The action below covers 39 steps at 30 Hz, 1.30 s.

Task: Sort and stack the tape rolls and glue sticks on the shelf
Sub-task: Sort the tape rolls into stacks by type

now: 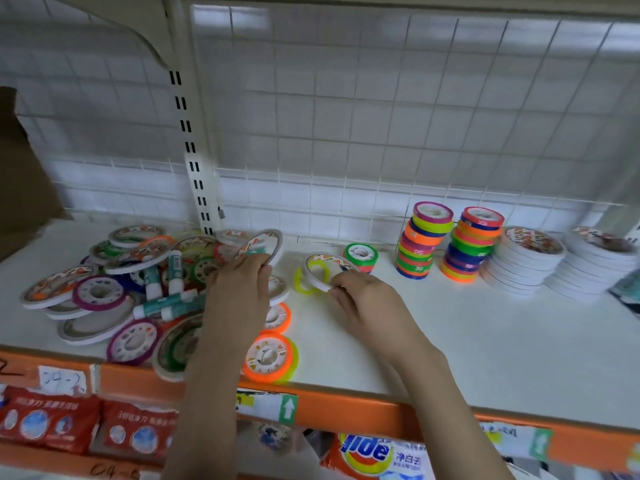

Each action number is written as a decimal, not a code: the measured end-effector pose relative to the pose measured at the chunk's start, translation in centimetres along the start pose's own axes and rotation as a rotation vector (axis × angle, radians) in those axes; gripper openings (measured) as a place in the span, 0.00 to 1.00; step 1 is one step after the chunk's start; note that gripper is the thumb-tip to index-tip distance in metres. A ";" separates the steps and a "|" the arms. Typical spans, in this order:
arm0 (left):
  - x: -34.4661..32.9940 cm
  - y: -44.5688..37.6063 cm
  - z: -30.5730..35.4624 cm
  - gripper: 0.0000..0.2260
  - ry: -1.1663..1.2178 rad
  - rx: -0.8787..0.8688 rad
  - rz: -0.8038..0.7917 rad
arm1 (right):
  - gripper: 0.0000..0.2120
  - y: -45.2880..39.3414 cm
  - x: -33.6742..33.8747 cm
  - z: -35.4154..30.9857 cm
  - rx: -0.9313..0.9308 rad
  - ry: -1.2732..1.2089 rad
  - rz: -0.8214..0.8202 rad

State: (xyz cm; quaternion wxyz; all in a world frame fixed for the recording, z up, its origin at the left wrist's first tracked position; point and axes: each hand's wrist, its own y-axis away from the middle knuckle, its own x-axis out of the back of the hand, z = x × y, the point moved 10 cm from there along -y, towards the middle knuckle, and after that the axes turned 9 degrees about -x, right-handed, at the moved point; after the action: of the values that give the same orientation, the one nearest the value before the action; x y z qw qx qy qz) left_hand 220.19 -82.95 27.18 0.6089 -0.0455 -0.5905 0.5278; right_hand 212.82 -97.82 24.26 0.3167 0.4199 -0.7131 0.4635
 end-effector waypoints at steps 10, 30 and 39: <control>-4.9 -1.7 10.6 0.11 0.064 -0.123 0.022 | 0.18 5.8 7.3 7.8 -0.077 0.000 0.103; -11.8 -1.8 28.8 0.18 0.086 -0.236 0.052 | 0.17 14.6 17.2 24.9 -0.150 0.026 0.223; -16.9 -7.9 36.0 0.15 -0.052 -0.458 -0.071 | 0.17 18.4 22.1 31.0 -0.283 0.077 0.337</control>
State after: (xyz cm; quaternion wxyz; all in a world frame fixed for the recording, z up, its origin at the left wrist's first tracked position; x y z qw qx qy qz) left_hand 201.57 -118.65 31.94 0.5854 -0.1481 -0.7116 0.3592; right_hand 184.55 -129.33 24.07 0.3177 0.2282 -0.8185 0.4208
